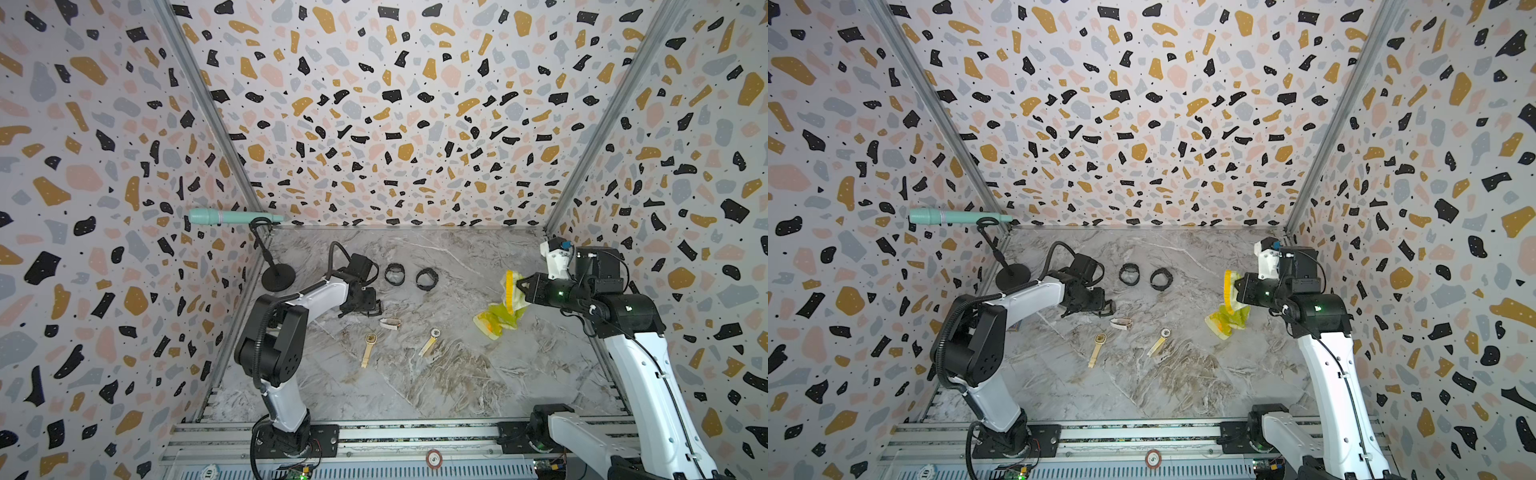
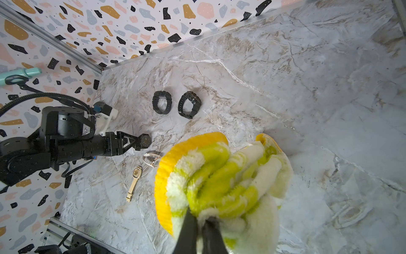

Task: Wipe the watch dial
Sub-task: Pick up the watch at the center of the board.

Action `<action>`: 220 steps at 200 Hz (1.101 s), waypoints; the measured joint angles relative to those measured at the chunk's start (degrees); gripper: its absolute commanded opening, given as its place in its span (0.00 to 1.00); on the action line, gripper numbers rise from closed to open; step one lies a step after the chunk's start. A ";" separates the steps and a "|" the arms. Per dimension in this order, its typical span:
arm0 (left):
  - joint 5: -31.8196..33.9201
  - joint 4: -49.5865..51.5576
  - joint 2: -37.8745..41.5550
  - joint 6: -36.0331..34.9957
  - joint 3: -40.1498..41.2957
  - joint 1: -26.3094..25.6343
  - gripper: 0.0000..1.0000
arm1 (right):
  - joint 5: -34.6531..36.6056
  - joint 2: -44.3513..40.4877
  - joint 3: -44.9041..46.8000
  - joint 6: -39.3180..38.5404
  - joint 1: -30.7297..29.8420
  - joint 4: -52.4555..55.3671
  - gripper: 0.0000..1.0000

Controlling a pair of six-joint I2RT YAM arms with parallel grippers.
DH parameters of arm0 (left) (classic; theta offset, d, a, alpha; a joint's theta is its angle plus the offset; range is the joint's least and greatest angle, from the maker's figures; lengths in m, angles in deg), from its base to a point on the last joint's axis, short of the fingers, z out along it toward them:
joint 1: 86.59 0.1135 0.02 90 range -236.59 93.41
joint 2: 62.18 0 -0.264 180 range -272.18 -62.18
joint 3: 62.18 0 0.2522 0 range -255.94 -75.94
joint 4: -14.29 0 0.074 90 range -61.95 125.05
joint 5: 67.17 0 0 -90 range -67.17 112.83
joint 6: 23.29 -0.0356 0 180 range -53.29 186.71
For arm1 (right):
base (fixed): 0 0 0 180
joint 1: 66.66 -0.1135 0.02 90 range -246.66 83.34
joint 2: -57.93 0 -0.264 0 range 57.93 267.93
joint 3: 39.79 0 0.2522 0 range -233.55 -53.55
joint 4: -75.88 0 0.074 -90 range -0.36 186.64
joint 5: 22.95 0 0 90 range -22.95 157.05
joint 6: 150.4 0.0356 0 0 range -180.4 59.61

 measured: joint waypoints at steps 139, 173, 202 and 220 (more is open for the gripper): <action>-3.72 0.17 -6.84 -4.13 -3.37 0.52 0.59 | 0.17 1.20 -0.26 0.00 0.00 -0.15 0.00; -4.90 1.86 -7.80 -6.56 -4.90 0.68 0.56 | 0.48 1.77 -0.55 0.02 0.00 -0.22 0.00; -5.42 2.08 -8.20 -7.80 -5.27 0.90 0.43 | 0.96 2.05 -0.68 0.02 0.00 -0.22 0.00; -6.27 1.40 -8.52 -8.33 -5.40 0.92 0.24 | 1.09 2.29 -1.16 0.02 0.00 -0.31 0.00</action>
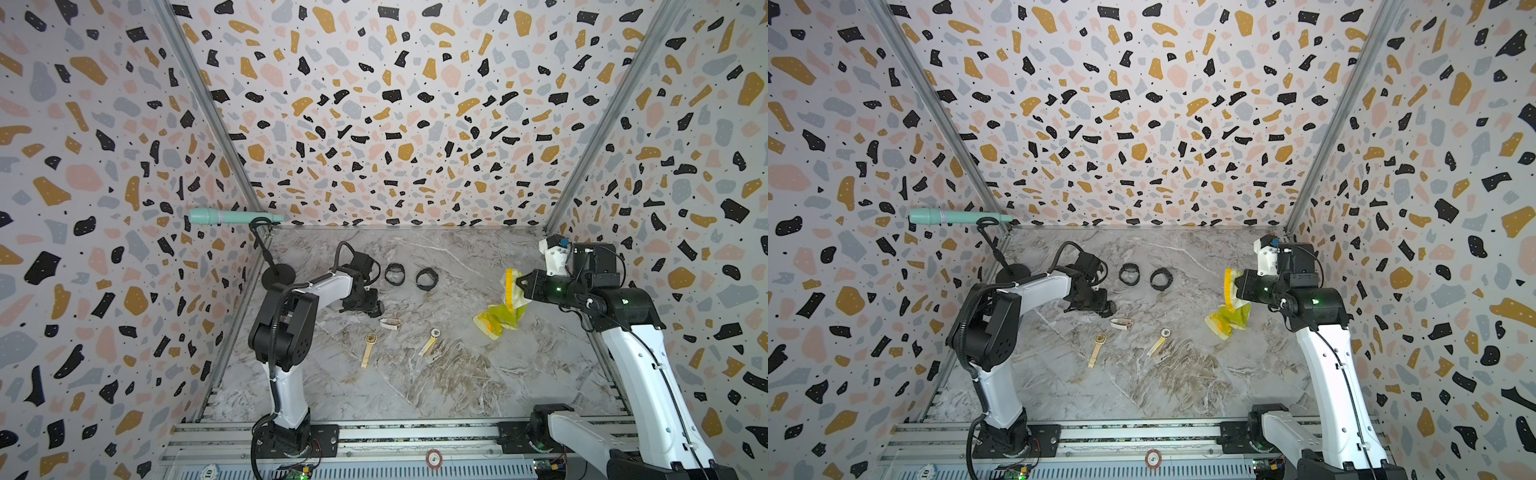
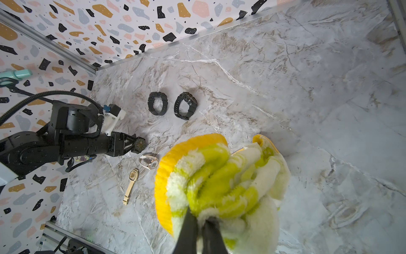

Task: Wipe the watch dial
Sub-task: Pick up the watch at the center of the board.

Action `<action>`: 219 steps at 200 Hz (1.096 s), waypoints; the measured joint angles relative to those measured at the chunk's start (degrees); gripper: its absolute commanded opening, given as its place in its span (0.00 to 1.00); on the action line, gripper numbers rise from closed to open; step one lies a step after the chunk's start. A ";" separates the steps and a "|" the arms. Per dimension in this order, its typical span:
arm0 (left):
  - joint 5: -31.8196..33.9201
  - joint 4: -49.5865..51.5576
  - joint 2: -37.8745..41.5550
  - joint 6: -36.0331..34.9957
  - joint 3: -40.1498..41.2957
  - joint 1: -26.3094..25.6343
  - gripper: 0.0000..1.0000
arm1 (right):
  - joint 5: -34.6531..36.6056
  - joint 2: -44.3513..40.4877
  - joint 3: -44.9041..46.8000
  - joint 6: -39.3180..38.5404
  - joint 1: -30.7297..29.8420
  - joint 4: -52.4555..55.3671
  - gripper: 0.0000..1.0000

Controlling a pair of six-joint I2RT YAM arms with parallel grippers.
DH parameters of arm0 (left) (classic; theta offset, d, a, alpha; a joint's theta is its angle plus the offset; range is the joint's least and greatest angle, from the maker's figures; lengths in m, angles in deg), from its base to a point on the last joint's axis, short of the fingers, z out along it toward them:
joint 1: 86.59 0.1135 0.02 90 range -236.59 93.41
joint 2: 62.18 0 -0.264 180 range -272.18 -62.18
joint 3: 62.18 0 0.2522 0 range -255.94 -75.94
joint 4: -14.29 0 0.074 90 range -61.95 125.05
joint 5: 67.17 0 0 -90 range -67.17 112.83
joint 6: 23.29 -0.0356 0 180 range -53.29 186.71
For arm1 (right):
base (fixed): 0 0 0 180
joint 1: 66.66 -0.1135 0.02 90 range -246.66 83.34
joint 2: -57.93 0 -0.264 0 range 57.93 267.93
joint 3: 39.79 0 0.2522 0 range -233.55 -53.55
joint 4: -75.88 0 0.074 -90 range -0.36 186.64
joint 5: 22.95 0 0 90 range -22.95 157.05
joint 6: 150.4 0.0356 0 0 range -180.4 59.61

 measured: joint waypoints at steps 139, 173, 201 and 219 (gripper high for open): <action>-14.03 -11.65 4.96 -4.72 3.28 -2.29 0.00 | -1.84 0.11 1.16 0.07 0.00 -2.69 0.00; -15.34 -14.95 8.85 -7.28 1.81 -2.62 0.00 | -3.19 1.11 2.25 0.28 0.00 -3.89 0.00; -17.90 -15.30 8.02 -9.46 0.55 -2.60 0.00 | -3.96 1.81 2.25 0.31 0.00 -4.70 0.00; -20.61 -17.35 8.22 -9.86 1.53 -2.56 0.00 | -5.16 2.16 2.25 0.35 -0.09 -5.18 0.00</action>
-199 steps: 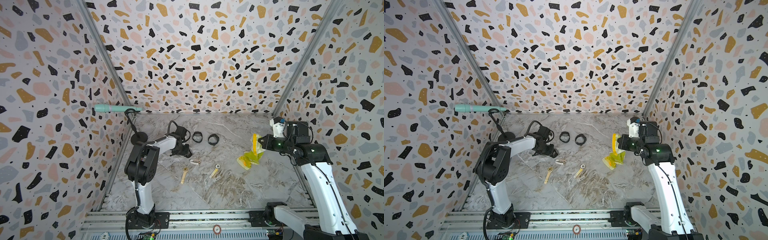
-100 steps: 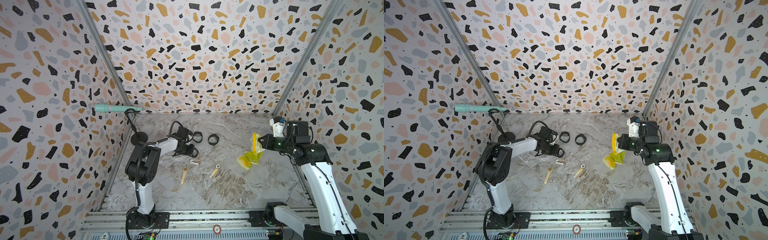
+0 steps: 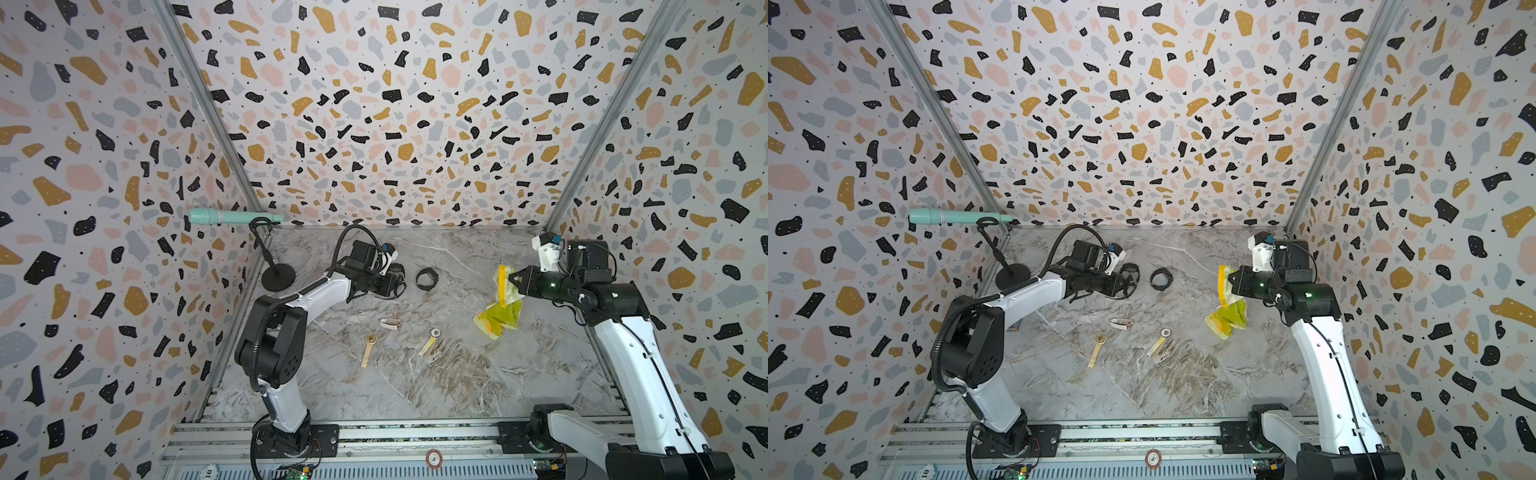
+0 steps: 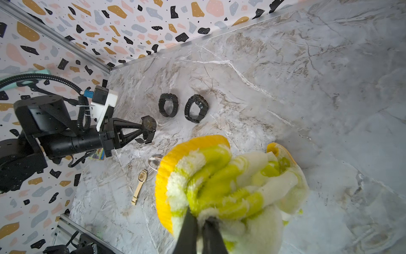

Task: Wipe the watch dial
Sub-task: Pick up the watch at the center of the board, then wipe the dirt from the watch dial.

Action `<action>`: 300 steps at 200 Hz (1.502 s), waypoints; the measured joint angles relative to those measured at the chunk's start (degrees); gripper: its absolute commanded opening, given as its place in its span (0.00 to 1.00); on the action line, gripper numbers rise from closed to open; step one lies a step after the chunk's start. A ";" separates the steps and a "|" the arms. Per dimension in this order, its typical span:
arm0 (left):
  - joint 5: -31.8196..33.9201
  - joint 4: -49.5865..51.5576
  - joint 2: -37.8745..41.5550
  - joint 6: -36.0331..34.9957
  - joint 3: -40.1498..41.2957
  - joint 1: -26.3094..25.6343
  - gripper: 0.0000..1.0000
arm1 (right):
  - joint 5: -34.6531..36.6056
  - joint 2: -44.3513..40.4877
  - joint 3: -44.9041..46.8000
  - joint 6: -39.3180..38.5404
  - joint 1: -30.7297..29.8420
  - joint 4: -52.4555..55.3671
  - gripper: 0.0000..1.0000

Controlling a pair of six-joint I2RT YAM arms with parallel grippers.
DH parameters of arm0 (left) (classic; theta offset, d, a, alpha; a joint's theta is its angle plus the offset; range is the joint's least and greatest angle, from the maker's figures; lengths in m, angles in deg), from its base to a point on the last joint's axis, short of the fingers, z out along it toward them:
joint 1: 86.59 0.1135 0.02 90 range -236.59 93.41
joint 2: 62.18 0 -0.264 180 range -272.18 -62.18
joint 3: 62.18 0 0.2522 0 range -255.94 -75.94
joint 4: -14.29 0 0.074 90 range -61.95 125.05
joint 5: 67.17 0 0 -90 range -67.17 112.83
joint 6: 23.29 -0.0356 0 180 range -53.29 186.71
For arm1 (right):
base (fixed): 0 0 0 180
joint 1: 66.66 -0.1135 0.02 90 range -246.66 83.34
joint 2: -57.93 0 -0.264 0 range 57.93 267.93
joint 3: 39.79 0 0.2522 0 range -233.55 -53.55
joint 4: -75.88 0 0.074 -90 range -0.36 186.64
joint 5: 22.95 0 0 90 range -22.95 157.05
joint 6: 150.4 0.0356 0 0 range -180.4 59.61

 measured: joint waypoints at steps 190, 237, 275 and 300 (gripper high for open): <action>-24.33 -36.52 9.49 6.54 3.39 -2.69 0.00 | 0.92 13.44 -11.96 2.40 -24.85 -11.52 0.00; -24.15 -33.66 9.38 3.85 1.31 -3.82 0.00 | 4.11 19.19 -18.12 2.43 -27.80 -11.63 0.00; -22.97 -31.67 9.40 2.49 0.42 -3.87 0.00 | 8.37 23.41 -20.35 3.08 -30.14 -11.61 0.00; -22.05 -31.47 9.44 2.51 0.44 -3.80 0.00 | 10.69 23.71 -20.35 4.52 -30.38 -11.61 0.00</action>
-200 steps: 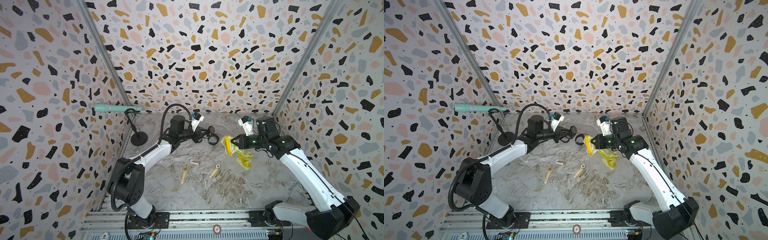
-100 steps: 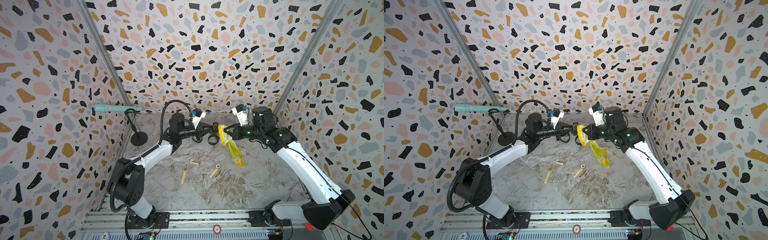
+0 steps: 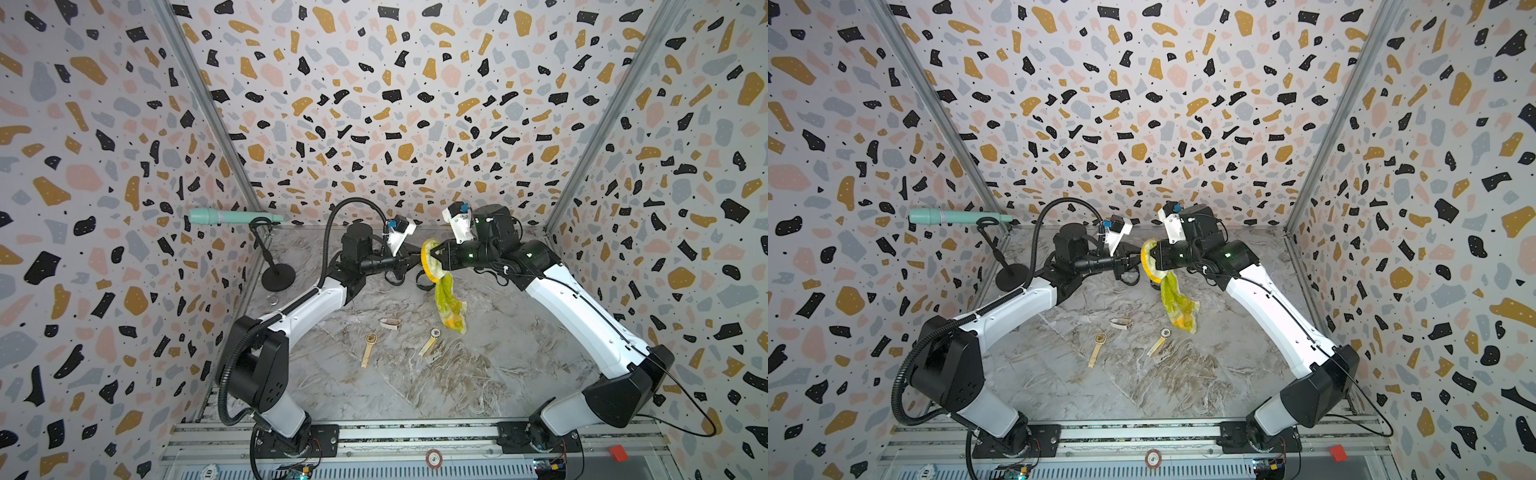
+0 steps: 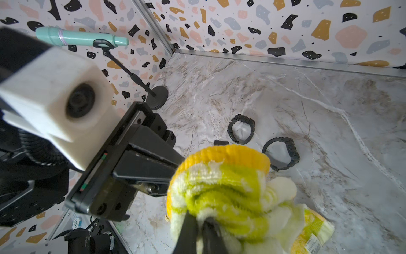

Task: Wipe the watch dial
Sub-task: Wipe the dirt from the watch dial.

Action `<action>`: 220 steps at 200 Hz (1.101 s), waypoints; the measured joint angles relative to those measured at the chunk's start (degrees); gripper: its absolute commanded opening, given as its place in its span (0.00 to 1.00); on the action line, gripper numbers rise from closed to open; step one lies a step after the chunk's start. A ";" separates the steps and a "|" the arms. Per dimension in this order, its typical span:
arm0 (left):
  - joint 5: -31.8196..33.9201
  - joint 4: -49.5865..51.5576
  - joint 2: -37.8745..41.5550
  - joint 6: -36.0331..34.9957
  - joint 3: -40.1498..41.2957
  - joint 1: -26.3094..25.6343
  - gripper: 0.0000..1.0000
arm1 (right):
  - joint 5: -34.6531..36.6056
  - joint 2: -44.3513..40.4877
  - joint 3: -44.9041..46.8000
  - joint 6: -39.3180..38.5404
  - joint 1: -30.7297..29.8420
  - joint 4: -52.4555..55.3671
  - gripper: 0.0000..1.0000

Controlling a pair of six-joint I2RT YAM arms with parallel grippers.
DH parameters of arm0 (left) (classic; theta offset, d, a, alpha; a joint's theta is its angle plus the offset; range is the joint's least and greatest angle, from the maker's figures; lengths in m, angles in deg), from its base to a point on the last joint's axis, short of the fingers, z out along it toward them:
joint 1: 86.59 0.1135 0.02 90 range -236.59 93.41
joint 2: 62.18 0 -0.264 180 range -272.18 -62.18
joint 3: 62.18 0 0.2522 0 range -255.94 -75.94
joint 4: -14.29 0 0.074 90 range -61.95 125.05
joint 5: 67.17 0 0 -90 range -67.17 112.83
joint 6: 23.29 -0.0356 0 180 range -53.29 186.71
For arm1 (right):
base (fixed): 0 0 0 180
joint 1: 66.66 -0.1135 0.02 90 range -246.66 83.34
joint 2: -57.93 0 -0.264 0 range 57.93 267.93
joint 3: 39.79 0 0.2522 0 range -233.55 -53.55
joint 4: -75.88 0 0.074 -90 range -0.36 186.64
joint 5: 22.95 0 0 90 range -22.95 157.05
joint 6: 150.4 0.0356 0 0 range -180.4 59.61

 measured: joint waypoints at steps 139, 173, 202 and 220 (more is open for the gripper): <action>-2.27 -17.64 2.93 9.25 0.37 0.28 0.00 | 6.67 -8.92 10.19 5.73 3.52 2.64 0.00; -1.86 -15.17 2.67 7.45 -0.17 0.28 0.00 | 7.48 -11.06 8.09 5.46 4.15 4.55 0.00; -0.46 -10.80 2.62 3.98 -1.03 0.28 0.00 | 7.30 -10.99 4.61 4.90 4.02 5.29 0.00; 0.83 -8.48 2.60 2.29 -1.03 0.28 0.00 | 7.08 -10.69 2.08 4.31 3.54 5.62 0.00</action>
